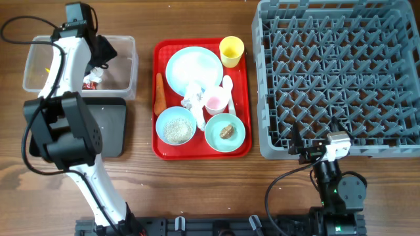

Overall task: Sort waste into correct bins and load items into the dishwasher rack
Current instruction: 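Carry the tissue to the clear bin and release it, then return the left gripper to the plate and grasp remaining tissue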

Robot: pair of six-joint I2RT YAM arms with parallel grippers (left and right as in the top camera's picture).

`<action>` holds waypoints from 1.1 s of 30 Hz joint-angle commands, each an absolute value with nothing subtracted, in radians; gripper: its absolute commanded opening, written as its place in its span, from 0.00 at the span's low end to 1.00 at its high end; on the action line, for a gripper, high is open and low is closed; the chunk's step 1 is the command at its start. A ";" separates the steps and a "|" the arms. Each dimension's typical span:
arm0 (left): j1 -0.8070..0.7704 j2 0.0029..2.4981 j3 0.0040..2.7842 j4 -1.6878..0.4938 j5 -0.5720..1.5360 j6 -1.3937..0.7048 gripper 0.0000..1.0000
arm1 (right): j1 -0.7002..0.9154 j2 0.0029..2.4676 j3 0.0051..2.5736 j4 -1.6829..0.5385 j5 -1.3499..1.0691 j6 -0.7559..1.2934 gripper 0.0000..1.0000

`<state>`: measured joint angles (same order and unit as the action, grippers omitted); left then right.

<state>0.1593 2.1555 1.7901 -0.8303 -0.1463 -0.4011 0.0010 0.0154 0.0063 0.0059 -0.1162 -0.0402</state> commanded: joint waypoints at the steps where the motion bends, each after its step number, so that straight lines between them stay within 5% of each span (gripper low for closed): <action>1: 0.159 2.055 1.799 -0.831 -0.073 -0.397 0.79 | -0.004 0.007 0.005 0.009 -0.132 -0.051 1.00; 11: 0.157 2.011 1.799 -0.871 0.120 -0.397 0.65 | -0.004 0.007 0.005 0.009 -0.132 -0.050 1.00; 33: -0.286 1.921 1.799 -1.140 0.121 -0.424 0.77 | -0.004 0.007 0.005 0.009 -0.132 -0.050 1.00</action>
